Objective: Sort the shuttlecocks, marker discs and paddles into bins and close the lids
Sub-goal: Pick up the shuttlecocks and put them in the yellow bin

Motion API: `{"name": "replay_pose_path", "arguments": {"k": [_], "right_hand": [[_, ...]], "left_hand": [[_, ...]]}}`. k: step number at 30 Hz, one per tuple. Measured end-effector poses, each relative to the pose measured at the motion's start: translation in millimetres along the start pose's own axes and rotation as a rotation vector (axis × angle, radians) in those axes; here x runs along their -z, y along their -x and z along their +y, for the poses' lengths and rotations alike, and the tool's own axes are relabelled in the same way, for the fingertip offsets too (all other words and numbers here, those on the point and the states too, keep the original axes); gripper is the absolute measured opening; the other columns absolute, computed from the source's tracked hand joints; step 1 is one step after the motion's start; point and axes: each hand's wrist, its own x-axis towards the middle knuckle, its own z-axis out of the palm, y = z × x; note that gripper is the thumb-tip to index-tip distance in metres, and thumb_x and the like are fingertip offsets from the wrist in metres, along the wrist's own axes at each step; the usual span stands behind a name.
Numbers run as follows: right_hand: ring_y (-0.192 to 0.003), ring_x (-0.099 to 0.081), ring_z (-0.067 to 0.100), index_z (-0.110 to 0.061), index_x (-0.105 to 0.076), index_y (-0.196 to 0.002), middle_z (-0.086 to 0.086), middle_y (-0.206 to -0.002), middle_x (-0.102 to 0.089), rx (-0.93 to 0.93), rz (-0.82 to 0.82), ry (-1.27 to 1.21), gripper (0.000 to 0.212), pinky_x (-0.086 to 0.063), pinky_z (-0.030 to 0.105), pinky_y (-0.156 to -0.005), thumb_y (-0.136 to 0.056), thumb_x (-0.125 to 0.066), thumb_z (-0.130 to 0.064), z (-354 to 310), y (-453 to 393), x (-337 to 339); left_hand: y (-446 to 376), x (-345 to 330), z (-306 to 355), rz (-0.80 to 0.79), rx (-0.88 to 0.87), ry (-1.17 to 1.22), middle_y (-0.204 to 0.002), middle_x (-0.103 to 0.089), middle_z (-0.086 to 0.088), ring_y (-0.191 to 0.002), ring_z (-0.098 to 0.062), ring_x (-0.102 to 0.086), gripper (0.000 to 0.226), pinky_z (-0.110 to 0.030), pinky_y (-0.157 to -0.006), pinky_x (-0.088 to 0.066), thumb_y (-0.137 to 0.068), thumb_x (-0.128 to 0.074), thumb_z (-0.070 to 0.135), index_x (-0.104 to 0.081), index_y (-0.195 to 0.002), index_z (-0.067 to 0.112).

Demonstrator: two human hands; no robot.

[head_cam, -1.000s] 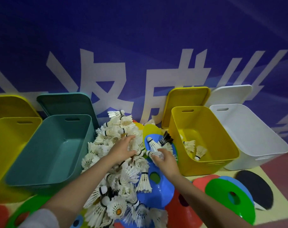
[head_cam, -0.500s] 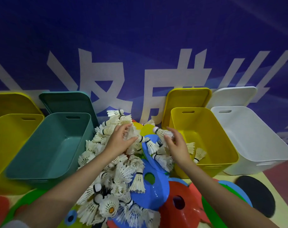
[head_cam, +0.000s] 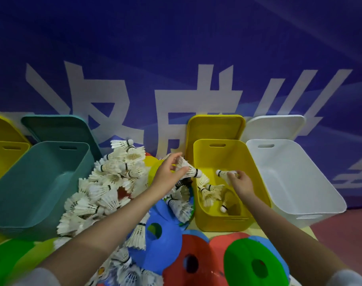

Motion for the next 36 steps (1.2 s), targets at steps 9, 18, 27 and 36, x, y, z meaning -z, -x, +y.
{"name": "replay_pose_path", "arguments": {"k": [9,18,27,36], "right_hand": [[-0.122,-0.051,0.037,-0.003,-0.043,-0.138,0.023,-0.134,-0.052,-0.006,-0.115,0.208,0.048,-0.042,0.037,-0.093,-0.097,-0.05,-0.027,31.0,-68.7,-25.3],[-0.109,-0.056,0.034,-0.01,-0.029,-0.145,0.016,-0.124,-0.052,-0.049,-0.294,0.435,0.065,-0.051,0.043,-0.083,-0.091,-0.062,-0.024,53.0,-95.7,-29.6],[-0.124,-0.046,0.034,-0.011,-0.046,-0.138,0.013,-0.135,-0.051,0.537,0.073,0.656,0.057,-0.043,0.044,-0.094,-0.085,-0.056,-0.03,14.9,-74.8,67.1],[-0.115,-0.055,0.029,-0.019,-0.035,-0.147,0.007,-0.137,-0.051,0.367,0.023,0.331,0.056,-0.045,0.037,-0.091,-0.092,-0.043,-0.008,48.5,-68.0,70.5]], "left_hand": [[1.9,-43.6,-7.5,0.123,0.128,0.071,-0.126,-0.05,0.011,-0.107,-0.005,-0.05,0.046,-0.017,-0.083,-0.044,-0.09,-0.062,0.032,-0.046,-0.133,0.036],[-9.9,-70.9,-7.5,0.148,0.1,0.033,-0.126,-0.05,0.013,-0.115,-0.006,-0.05,0.047,-0.026,-0.094,-0.047,-0.089,-0.064,0.033,-0.046,-0.131,0.039],[-54.7,-123.5,-2.6,-0.015,0.064,-0.099,-0.131,-0.045,0.004,-0.116,-0.016,-0.05,0.047,-0.037,-0.095,-0.048,-0.091,-0.06,0.039,-0.04,-0.134,0.041],[-110.3,-176.9,-51.6,-0.099,0.36,-0.248,-0.151,-0.035,-0.008,-0.133,-0.03,-0.04,0.062,-0.042,-0.102,-0.04,-0.096,-0.05,0.039,-0.024,-0.149,0.021]]}}
